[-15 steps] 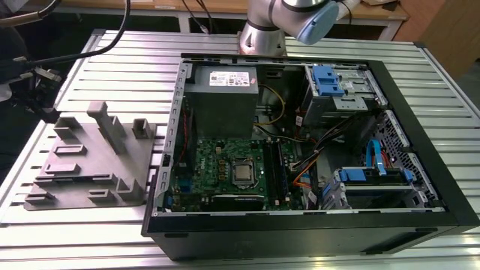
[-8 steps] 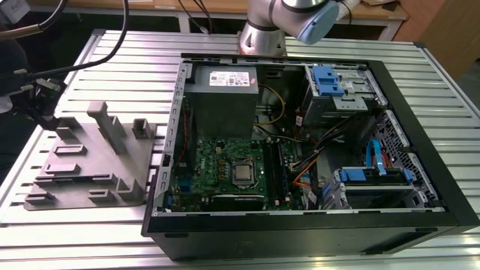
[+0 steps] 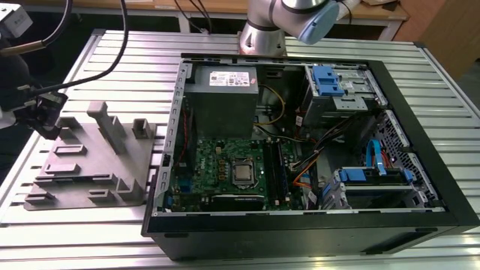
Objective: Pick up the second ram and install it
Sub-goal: 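Reach for the second ram, then pick up the second ram and move it above second insertion slot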
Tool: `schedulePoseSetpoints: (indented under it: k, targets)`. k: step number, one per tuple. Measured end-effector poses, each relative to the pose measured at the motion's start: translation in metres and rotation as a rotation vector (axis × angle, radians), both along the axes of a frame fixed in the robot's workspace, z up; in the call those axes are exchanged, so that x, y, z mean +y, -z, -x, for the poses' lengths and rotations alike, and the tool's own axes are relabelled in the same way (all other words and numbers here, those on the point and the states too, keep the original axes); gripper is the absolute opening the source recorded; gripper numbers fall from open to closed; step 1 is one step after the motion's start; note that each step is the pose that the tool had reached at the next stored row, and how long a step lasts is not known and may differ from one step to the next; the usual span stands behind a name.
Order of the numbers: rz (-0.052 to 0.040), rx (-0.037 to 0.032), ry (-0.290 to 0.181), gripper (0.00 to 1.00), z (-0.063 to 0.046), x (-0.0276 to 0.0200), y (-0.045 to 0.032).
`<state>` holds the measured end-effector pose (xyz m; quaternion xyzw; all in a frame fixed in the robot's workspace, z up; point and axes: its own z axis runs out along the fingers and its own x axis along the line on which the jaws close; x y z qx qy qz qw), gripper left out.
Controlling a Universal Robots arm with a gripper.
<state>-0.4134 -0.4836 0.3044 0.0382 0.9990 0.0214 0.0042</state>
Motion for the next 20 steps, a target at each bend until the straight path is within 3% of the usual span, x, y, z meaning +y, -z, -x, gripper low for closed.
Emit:
schedulePoseSetpoints:
  k: [10, 20]
  targets:
    - [0.0000, 0.0090, 0.000, 0.07, 0.002, -0.0082, 0.0144]
    - [0.0000, 0.0093, 0.000, 0.07, 0.002, -0.0086, 0.0156]
